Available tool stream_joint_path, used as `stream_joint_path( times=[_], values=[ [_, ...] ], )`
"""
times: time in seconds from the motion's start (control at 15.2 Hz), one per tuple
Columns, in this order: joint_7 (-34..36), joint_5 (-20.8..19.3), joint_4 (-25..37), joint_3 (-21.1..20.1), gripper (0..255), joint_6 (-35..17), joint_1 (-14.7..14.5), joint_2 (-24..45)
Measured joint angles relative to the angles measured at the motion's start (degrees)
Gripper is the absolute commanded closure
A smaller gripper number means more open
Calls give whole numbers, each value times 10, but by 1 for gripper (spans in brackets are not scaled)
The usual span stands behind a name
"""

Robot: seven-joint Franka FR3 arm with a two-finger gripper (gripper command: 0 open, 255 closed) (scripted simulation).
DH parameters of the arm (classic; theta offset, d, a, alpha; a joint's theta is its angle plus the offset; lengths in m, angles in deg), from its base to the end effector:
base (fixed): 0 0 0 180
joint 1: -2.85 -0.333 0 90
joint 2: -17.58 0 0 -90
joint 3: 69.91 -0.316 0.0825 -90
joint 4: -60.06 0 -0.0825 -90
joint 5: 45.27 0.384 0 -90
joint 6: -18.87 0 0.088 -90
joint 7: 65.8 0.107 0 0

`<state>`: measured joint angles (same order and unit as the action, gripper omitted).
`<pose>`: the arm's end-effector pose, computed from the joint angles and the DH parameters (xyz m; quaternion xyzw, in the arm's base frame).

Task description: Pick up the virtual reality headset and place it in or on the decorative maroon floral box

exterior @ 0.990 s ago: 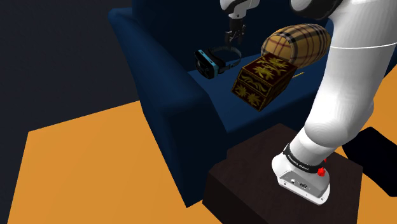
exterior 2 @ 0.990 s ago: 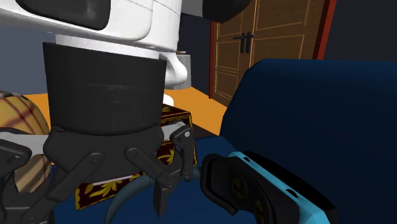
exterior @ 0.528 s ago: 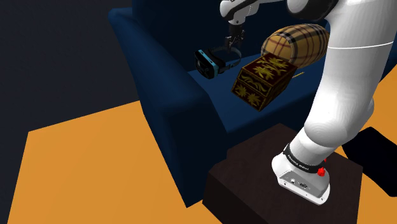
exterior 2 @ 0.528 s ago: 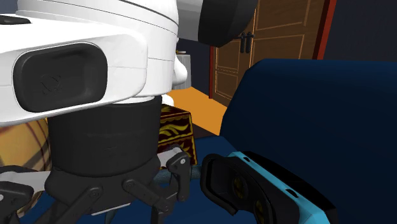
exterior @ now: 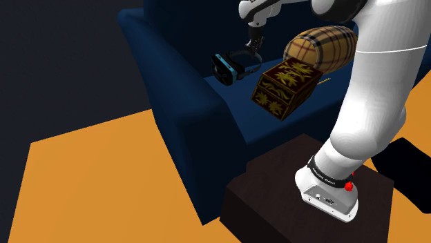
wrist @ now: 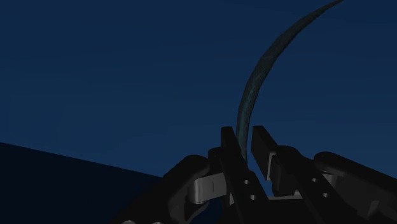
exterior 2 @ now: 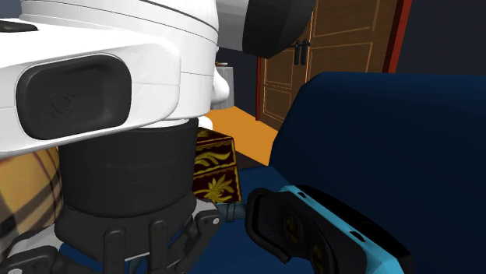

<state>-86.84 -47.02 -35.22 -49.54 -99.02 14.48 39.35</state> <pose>0.5729 -0.3309 0.4030 0.9939 -0.0755 -0.0182 0.0782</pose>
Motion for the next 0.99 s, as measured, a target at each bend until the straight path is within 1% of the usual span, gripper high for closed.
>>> stream_joint_path(
  times=[0.53,0.99],
  values=[
    [-1,0,1,0,255,3,0,-1],
    [-3,-3,36,2,255,48,0,-12]
  ],
)
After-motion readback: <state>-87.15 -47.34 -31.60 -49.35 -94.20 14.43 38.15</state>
